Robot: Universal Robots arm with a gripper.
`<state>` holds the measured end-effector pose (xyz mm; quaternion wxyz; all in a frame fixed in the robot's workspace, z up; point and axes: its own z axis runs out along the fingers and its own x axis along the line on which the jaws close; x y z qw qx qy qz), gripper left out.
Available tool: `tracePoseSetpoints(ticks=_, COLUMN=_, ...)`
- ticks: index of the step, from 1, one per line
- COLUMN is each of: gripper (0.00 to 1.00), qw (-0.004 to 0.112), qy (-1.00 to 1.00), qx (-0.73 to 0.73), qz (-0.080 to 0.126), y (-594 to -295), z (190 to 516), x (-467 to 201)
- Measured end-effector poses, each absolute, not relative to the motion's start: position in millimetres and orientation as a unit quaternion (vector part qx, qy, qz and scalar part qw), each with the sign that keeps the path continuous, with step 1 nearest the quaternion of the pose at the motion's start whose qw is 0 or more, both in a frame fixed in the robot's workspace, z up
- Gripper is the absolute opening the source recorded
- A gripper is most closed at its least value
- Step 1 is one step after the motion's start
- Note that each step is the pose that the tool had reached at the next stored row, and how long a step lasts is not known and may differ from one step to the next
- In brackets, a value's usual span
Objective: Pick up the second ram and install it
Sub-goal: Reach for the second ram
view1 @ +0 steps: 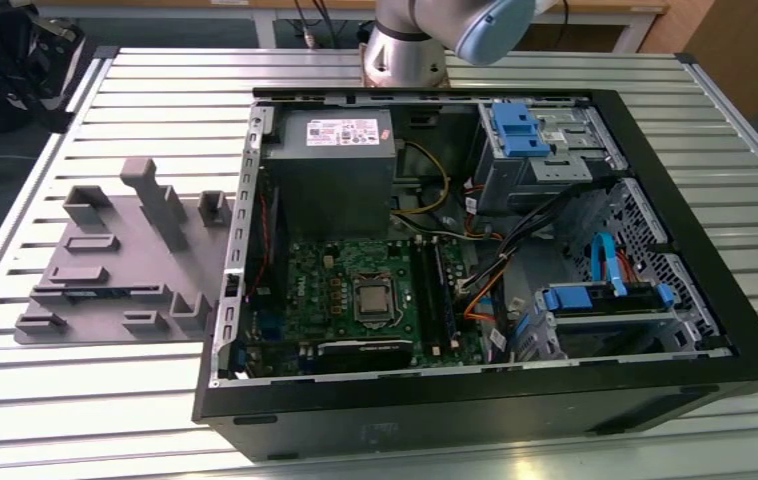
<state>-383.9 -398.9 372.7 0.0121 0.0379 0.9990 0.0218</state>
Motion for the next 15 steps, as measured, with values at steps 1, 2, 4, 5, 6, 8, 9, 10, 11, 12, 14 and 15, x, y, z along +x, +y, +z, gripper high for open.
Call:
tracePoseSetpoints(ticks=1, gripper=0.11, qw=0.012, qy=0.999, qx=0.038, qz=0.022, y=-398.9, z=372.7, x=-384.7)
tracePoseSetpoints(ticks=2, gripper=0.11, qw=0.012, qy=0.999, qx=0.038, qz=0.022, y=-398.9, z=372.6, x=-385.4)
tracePoseSetpoints(ticks=4, gripper=0.11, qw=0.012, qy=0.999, qx=0.038, qz=0.022, y=-398.9, z=372.5, x=-386.7)
tracePoseSetpoints(ticks=5, gripper=0.11, qw=0.012, qy=0.999, qx=0.038, qz=0.022, y=-398.9, z=372.5, x=-387.3)
tracePoseSetpoints(ticks=6, gripper=0.11, qw=0.012, qy=0.999, qx=0.038, qz=0.022, y=-399.0, z=372.5, x=-387.8)
tracePoseSetpoints(ticks=8, gripper=0.11, qw=0.012, qy=0.999, qx=0.038, qz=0.022, y=-398.9, z=372.4, x=-389.0)
tracePoseSetpoints(ticks=9, gripper=0.11, qw=0.012, qy=0.999, qx=0.038, qz=0.022, y=-399.0, z=372.4, x=-389.3)
tracePoseSetpoints(ticks=10, gripper=0.11, qw=0.012, qy=0.999, qx=0.038, qz=0.022, y=-399.2, z=372.4, x=-389.6)
tracePoseSetpoints(ticks=11, gripper=0.11, qw=0.012, qy=0.999, qx=0.038, qz=0.022, y=-400.0, z=372.4, x=-389.9)
tracePoseSetpoints(ticks=12, gripper=0.11, qw=0.012, qy=0.999, qx=0.038, qz=0.022, y=-401.2, z=372.3, x=-390.1)
tracePoseSetpoints(ticks=14, gripper=0.11, qw=0.012, qy=0.999, qx=0.038, qz=0.022, y=-402.8, z=372.4, x=-390.8)
tracePoseSetpoints(ticks=15, gripper=0.11, qw=0.012, qy=0.999, qx=0.038, qz=0.022, y=-403.3, z=372.4, x=-391.0)
